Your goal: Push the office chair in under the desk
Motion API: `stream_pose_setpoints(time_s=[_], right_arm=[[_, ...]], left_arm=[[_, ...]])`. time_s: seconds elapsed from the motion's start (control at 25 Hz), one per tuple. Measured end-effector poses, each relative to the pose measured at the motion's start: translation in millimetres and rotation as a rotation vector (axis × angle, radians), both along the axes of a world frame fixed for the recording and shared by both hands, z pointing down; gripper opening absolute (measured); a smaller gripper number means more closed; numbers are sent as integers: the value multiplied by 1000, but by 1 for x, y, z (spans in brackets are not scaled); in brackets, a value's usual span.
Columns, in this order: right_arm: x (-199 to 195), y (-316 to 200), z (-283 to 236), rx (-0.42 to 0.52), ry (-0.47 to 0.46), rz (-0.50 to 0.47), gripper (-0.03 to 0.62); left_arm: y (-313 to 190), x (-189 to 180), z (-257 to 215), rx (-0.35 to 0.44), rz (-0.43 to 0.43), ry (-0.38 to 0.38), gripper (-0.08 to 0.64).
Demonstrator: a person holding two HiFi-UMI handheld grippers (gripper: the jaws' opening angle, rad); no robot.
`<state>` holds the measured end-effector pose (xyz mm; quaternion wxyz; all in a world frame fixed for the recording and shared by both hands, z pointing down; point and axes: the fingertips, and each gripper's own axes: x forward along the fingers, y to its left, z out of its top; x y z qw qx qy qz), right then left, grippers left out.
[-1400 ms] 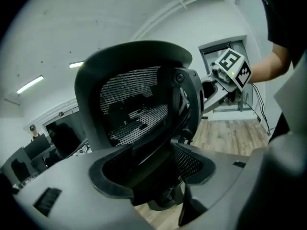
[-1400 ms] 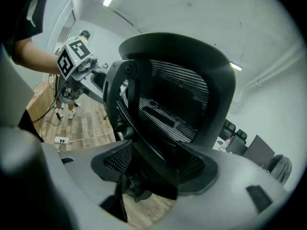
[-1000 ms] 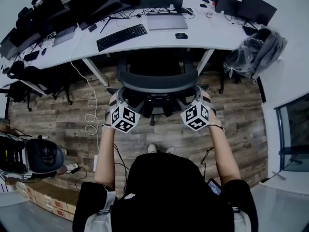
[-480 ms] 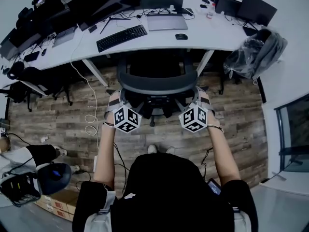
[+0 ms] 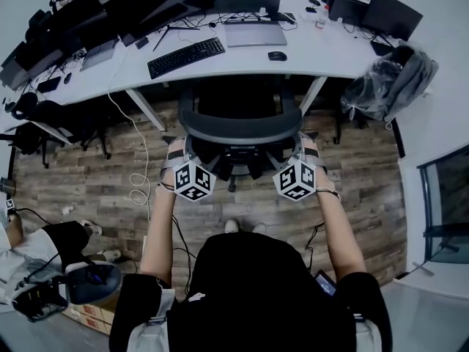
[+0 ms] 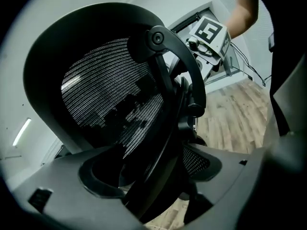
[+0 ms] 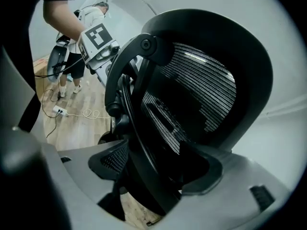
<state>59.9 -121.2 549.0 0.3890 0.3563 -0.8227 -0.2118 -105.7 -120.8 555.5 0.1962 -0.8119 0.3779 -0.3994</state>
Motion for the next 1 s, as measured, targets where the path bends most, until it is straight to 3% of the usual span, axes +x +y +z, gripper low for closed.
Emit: stream_pose_setpoints(time_s=[0.32, 1.0], right_arm=[[-2, -2, 0, 3, 14, -24, 311], [-1, -1, 2, -17, 19, -46, 311]], left_arm=[[-3, 0, 0, 11, 23, -12, 379], [-1, 2, 4, 1, -29, -24, 379]])
